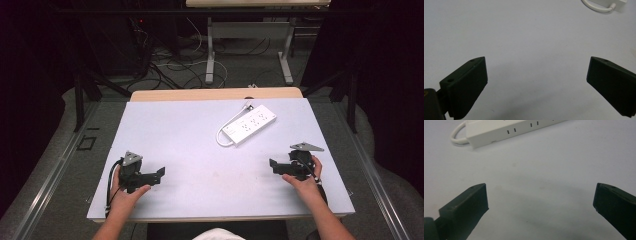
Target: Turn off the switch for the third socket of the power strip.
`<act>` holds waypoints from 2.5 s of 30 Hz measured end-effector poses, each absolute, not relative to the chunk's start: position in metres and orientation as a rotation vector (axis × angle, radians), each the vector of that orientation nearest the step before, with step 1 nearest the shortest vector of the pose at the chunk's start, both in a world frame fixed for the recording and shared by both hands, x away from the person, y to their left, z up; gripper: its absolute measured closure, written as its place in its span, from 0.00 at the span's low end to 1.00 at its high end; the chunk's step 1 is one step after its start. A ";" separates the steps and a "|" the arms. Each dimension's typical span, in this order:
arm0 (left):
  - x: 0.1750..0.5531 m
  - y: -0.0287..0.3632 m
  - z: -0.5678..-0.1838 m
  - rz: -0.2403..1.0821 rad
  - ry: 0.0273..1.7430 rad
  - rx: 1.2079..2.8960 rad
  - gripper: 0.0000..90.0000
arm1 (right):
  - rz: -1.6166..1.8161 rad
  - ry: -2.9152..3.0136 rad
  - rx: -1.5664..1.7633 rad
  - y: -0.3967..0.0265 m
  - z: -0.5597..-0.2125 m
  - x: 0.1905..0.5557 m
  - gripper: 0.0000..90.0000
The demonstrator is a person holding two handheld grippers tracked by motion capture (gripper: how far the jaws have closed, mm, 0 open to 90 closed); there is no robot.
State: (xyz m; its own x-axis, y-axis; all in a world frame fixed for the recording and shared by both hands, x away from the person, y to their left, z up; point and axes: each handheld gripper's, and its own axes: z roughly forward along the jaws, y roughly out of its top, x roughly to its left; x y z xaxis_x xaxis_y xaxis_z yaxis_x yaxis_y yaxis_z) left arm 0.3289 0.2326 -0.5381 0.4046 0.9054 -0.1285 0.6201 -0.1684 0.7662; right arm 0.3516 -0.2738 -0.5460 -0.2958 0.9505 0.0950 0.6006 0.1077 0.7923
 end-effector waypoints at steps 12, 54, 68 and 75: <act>0.328 0.231 -0.539 0.459 1.309 1.883 0.06 | 1.095 1.964 1.441 -0.261 -0.539 0.345 0.00; 0.326 0.225 -0.540 0.480 1.301 1.861 0.02 | 1.082 1.983 1.392 -0.257 -0.527 0.356 0.03; 0.325 0.226 -0.540 0.483 1.301 1.874 0.03 | 1.055 2.016 1.376 -0.245 -0.511 0.370 0.07; 0.325 0.226 -0.539 0.477 1.300 1.876 0.03 | 1.070 2.042 1.388 -0.243 -0.502 0.378 0.15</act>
